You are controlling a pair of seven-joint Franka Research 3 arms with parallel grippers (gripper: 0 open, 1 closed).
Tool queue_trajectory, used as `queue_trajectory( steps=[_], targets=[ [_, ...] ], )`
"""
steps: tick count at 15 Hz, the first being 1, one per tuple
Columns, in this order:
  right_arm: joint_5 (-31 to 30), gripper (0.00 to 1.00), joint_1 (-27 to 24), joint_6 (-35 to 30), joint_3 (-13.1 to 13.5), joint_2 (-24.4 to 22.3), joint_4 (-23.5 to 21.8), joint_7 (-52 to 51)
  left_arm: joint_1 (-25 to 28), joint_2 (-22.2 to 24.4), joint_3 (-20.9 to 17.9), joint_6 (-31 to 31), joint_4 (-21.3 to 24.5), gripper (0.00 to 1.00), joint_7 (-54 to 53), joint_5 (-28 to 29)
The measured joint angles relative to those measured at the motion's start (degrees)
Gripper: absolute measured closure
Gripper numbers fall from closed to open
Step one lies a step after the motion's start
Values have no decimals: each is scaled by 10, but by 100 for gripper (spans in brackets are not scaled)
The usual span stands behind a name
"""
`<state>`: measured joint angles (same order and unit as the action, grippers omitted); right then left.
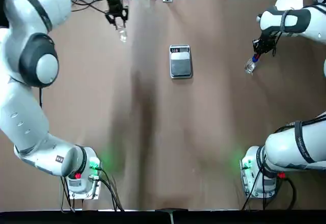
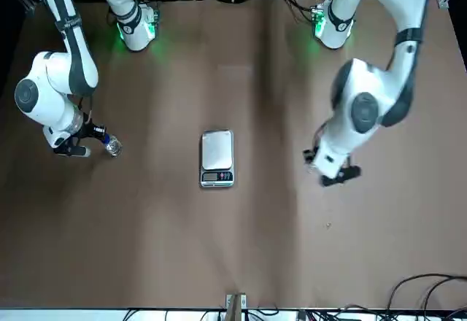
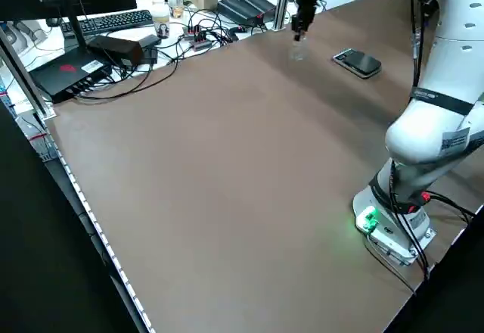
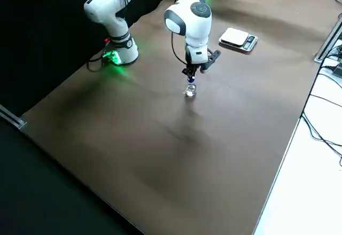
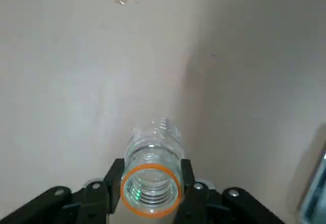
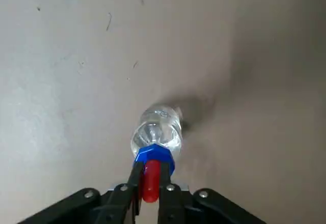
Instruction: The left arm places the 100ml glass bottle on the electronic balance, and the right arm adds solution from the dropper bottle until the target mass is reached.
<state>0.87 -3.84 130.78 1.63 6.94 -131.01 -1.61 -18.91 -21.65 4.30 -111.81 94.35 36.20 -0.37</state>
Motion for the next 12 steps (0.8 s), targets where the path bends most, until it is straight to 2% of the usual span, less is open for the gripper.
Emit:
queue_trajectory(
  steps=[3, 12],
  targets=[
    [0, 83, 0, -3, 0, 0, 0, 0, -56, -38, 0, 16, -55, 52, 78, 0],
    [0, 85, 0, -42, 0, 0, 22, 0, -184, -131, 3, 14, -155, 52, 205, -11]
  ],
)
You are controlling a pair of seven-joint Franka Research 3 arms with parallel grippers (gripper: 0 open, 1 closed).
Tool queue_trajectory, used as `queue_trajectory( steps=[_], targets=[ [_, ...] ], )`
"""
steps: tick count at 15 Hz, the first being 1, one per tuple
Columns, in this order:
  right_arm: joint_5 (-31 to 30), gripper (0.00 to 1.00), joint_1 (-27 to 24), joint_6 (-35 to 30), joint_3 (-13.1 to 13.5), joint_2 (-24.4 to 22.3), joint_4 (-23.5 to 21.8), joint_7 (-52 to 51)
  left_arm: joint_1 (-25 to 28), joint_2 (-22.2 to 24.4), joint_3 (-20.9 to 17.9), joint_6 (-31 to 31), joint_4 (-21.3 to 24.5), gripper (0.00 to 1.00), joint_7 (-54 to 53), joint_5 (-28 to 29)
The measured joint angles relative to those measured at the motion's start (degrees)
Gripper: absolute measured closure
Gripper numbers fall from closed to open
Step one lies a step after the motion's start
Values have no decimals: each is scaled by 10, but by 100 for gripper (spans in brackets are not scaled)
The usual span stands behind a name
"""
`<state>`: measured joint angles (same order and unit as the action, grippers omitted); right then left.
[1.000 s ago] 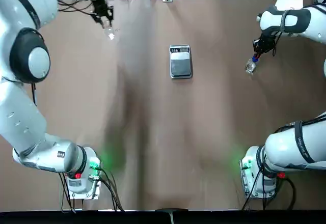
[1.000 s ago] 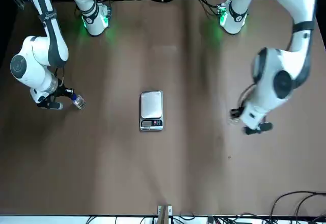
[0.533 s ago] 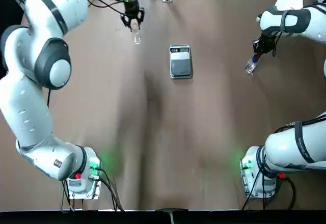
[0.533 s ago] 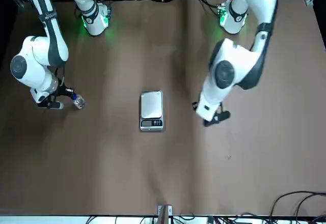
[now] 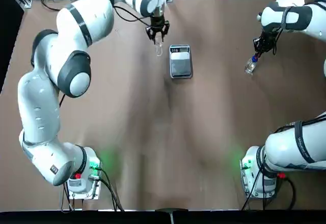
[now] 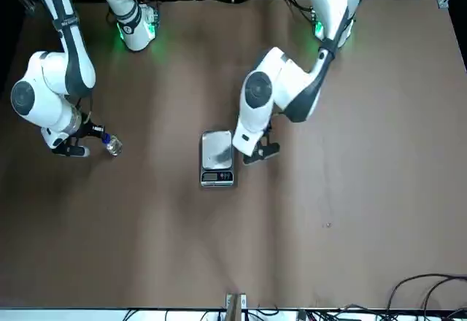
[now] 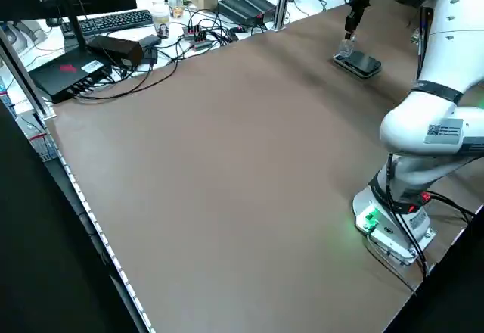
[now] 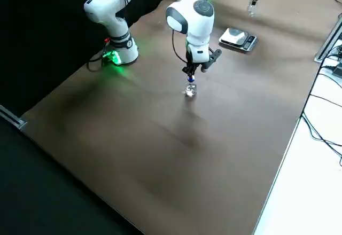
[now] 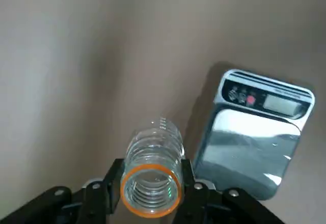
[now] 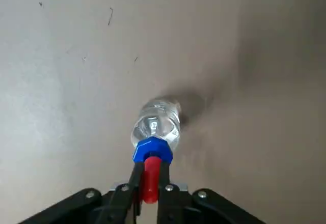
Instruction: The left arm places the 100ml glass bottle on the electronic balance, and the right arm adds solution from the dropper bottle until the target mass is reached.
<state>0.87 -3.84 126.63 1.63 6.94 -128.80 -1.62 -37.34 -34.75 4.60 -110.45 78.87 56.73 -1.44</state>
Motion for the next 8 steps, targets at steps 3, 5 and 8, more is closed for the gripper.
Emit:
queue_trajectory(
  steps=[3, 5, 8],
  targets=[
    [0, 85, 0, -8, 0, 0, 10, 0, -27, -20, 0, -33, -6, 52, 25, 0],
    [0, 85, 0, -20, 0, 0, 22, 0, -43, -42, 0, -83, -8, 52, 32, -7],
    [0, 85, 0, -30, 0, 0, 32, 0, -54, -56, 0, -102, -8, 52, 36, -11]
  ],
)
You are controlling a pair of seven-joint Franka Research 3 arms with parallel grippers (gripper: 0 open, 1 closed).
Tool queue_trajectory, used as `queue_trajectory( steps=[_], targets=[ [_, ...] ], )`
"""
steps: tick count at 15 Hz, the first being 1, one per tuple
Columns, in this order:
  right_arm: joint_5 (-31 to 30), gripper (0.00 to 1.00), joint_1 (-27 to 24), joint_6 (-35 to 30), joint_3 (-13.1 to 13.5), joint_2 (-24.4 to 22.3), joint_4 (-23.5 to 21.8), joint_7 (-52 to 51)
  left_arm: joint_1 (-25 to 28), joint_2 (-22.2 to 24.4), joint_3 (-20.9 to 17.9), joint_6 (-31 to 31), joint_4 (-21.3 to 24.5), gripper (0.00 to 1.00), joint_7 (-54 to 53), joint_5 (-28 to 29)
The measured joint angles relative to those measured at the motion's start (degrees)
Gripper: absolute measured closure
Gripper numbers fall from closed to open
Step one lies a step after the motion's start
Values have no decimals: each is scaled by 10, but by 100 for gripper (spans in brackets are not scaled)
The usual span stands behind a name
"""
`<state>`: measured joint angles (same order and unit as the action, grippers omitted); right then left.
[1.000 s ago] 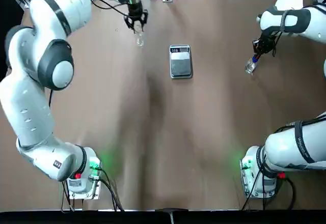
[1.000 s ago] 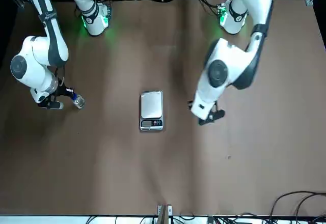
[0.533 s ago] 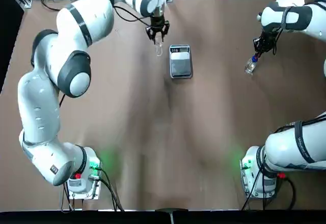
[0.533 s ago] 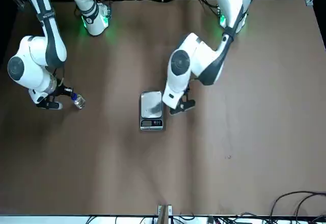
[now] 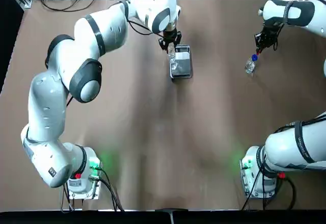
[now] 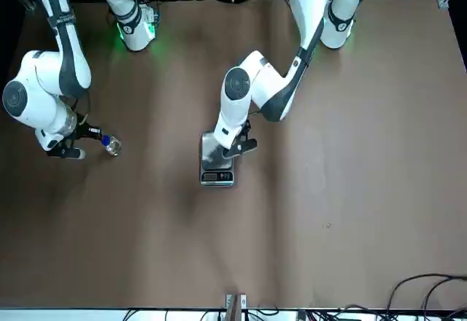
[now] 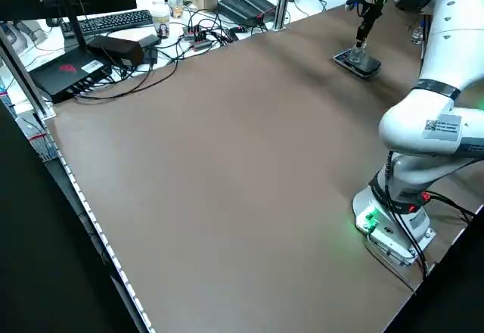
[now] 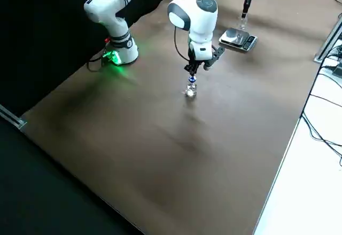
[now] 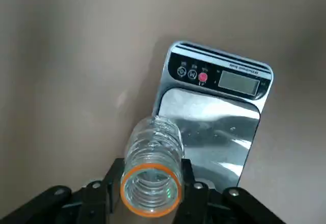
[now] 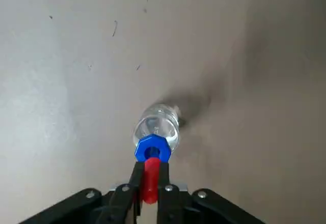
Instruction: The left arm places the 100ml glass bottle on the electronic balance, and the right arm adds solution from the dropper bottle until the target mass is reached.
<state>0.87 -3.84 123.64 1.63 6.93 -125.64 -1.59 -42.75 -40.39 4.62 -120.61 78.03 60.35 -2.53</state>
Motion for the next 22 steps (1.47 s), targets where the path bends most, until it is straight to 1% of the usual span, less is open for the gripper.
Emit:
queue_trajectory(
  steps=[4, 8, 18, 19, 20, 22],
  targets=[
    [0, 85, 0, -7, 0, 0, 2, 0, -15, -13, 0, -15, 0, 52, 14, 0],
    [0, 85, 0, -30, 0, 0, 14, 0, -23, -16, -1, -30, -1, 52, 39, 0],
    [0, 85, 0, -36, 0, 0, 26, 0, -27, -23, -1, -53, -2, 52, 58, 0],
    [0, 85, 0, -41, 0, 0, 29, 0, -27, -23, -2, -62, -2, 46, 60, 0],
    [0, 85, 0, -49, 0, 0, 33, 0, -28, -23, -2, -71, -2, 45, 63, 0],
    [0, 85, 0, -63, 0, 0, 43, 0, -30, -23, -4, -82, -3, 28, 69, 0]
  ],
)
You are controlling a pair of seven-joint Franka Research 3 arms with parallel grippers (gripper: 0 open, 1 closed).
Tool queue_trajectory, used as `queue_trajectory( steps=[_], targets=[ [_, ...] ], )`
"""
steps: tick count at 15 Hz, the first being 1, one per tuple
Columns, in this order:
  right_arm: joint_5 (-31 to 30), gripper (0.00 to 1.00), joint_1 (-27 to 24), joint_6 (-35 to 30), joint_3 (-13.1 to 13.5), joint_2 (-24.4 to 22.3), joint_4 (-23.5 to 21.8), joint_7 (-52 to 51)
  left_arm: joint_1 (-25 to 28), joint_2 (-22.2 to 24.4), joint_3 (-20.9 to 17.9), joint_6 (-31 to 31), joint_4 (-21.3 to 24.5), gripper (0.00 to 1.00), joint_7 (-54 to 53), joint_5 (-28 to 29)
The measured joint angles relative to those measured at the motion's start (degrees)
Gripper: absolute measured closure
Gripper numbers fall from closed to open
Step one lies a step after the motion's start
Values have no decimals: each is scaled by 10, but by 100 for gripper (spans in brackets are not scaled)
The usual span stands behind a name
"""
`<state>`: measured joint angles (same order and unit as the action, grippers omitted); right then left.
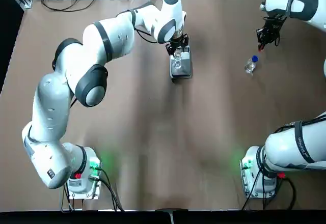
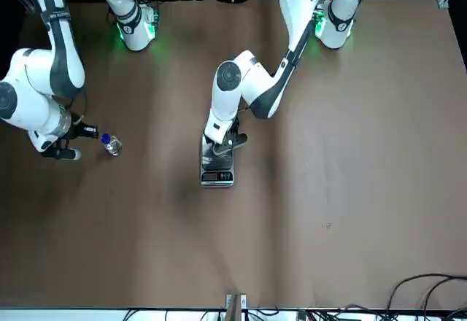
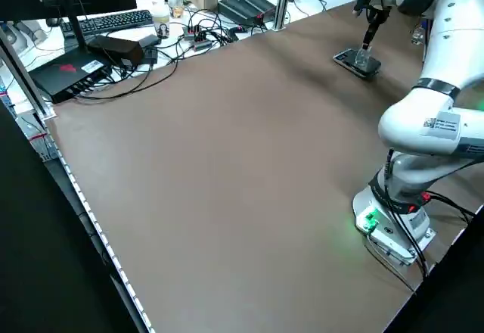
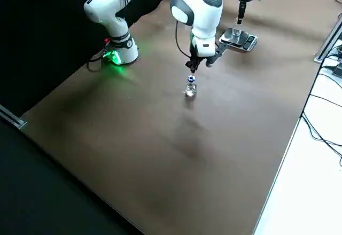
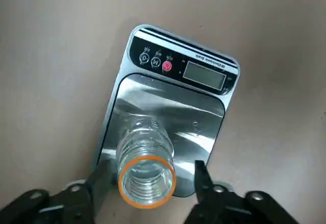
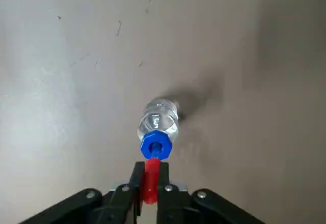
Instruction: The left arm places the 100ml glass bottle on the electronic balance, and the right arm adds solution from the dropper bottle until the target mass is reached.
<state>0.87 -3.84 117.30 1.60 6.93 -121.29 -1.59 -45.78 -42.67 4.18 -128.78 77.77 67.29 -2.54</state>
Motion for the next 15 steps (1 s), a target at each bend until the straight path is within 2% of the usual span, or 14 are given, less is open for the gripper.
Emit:
queue_trajectory(
  steps=[2, 3, 4, 5, 10, 15],
  targets=[
    [0, 85, 0, -2, 0, 0, 2, 0, 0, 0, -1, -1, 0, 25, 1, 0],
    [0, 85, 0, -2, 0, 0, 3, 0, -1, 0, -2, -2, -1, 19, 1, 0],
    [0, 85, 0, -3, 0, 0, 3, 0, 0, 0, -4, -2, -3, 7, 1, 0],
    [0, 85, 0, -6, 0, 0, 3, 0, 0, 1, -7, -2, -6, 0, 1, 0],
    [0, 85, 0, -27, 0, 0, 17, 0, 18, 39, -35, 26, -17, 0, -15, 4],
    [0, 85, 0, -37, -1, 0, 27, 0, 98, 134, -40, 134, -21, 0, -106, 11]
  ],
)
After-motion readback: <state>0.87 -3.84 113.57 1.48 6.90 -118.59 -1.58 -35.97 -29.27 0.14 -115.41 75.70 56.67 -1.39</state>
